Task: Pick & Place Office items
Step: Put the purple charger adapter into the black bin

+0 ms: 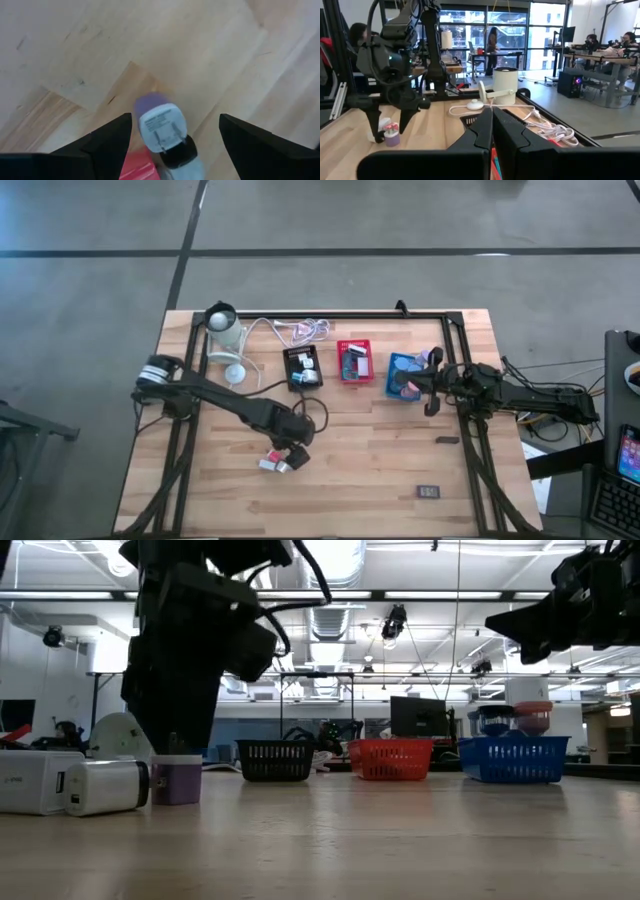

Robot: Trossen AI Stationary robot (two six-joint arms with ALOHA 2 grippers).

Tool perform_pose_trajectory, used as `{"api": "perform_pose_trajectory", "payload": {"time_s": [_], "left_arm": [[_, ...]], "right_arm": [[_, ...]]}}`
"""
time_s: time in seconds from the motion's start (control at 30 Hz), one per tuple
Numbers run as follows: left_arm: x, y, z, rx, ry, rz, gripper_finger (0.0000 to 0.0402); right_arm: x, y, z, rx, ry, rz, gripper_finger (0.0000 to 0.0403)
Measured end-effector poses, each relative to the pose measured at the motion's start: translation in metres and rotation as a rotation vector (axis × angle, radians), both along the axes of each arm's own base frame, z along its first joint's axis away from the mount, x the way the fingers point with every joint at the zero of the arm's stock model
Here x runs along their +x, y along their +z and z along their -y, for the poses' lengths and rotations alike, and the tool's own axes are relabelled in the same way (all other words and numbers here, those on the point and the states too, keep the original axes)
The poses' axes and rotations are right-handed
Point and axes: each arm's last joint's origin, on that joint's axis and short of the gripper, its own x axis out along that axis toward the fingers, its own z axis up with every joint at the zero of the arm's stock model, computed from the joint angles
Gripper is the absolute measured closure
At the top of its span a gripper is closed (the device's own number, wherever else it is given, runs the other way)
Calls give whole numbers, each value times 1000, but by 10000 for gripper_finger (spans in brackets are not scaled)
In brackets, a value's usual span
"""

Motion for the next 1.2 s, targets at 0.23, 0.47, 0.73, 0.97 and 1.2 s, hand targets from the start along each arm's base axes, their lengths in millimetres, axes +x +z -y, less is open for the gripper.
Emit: {"api": "perform_pose_trajectory", "payload": {"time_s": [0.23,0.47,0.73,0.97,1.2], "left_arm": [[-4,-17,0,37,3,-112,96],[-4,-19,-1,104,-9,-109,97],[-3,-18,-1,160,-49,-82,97],[-3,-18,-1,170,-68,-77,134],[-3,-17,0,166,-114,-71,260]], "right_arm": [[0,-2,0,5,-8,-19,394],[0,-2,1,3,-19,-19,394],[0,-2,1,4,-19,-20,394],[0,-2,1,3,-19,-21,394],[0,-2,1,4,-19,-22,394]]}}
